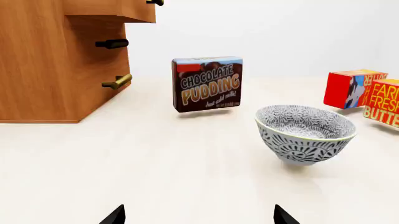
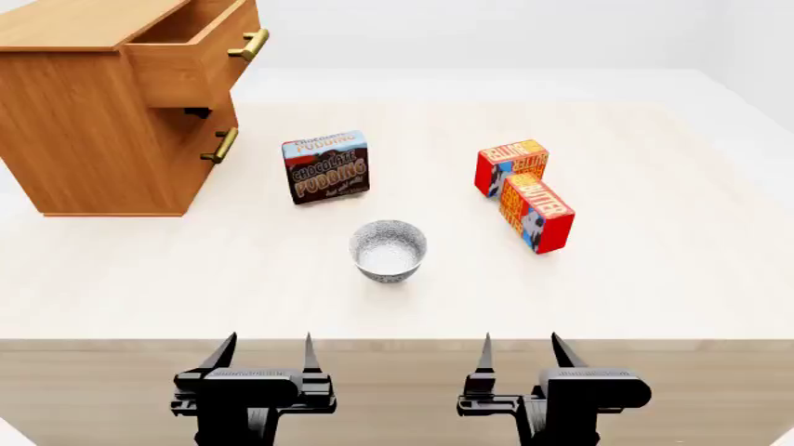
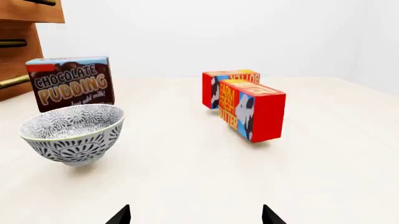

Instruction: Put the bowl in the top drawer of the cabinet.

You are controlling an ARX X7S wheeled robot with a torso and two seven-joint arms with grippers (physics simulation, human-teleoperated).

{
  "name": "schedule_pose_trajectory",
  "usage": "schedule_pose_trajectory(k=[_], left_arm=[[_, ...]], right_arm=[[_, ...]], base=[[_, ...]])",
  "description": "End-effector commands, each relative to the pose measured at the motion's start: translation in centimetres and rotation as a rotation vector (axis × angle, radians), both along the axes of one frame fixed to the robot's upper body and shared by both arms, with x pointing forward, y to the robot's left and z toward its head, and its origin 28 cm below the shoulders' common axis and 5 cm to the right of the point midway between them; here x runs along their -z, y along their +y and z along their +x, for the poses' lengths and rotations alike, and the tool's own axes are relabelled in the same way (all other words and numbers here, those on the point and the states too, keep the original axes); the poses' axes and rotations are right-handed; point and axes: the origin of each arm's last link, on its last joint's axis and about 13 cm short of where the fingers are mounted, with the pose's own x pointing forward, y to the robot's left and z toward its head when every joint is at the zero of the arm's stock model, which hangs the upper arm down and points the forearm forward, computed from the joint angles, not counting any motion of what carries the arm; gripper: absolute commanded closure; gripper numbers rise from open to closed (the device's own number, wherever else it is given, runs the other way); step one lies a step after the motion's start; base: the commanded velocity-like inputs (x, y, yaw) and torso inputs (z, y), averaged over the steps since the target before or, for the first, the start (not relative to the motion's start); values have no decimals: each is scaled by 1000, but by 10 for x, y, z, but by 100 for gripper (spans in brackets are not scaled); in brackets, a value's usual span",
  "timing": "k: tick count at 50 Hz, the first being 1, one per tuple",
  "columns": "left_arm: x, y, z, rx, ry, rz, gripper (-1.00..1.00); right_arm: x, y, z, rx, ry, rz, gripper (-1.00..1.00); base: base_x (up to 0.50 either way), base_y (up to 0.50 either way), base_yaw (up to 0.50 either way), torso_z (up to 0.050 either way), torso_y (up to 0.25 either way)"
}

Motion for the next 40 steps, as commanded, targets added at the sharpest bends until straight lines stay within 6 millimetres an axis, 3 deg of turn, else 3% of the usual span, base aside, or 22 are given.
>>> schedule_pose_trajectory(k=[1,3,6,9,21,25,32,40], left_arm=[[-4,0,0,10,-1,-30,-100],[-8,0,1,-14,13,-59,-100],[-6,1,5,-52,32,-42,-100],[-5,2,5,-54,45,-38,-100],[-12,2,7,-13,39,-88,-100],[-19,3,13,36,33,-84,-100],[-52,8,31,90,6,-62,-100],[-119,13,55,108,-79,-46,-100]], right_arm=[[0,0,0,11,14,-3,-100],[21,28,21,-101,-47,-19,-100],[56,46,32,-158,50,-37,-100],[61,49,39,-155,53,-35,-100],[62,41,31,-175,54,-33,-100],[57,39,33,-173,58,-53,-100],[32,33,36,-180,40,-63,-100],[-19,22,40,-160,1,-62,-100]], base=[[0,0,0,0,0],[0,0,0,0,0],[0,0,0,0,0],[0,333,0,0,0],[0,500,0,3,0],[0,375,0,50,0],[0,0,0,50,0],[0,0,0,50,0]])
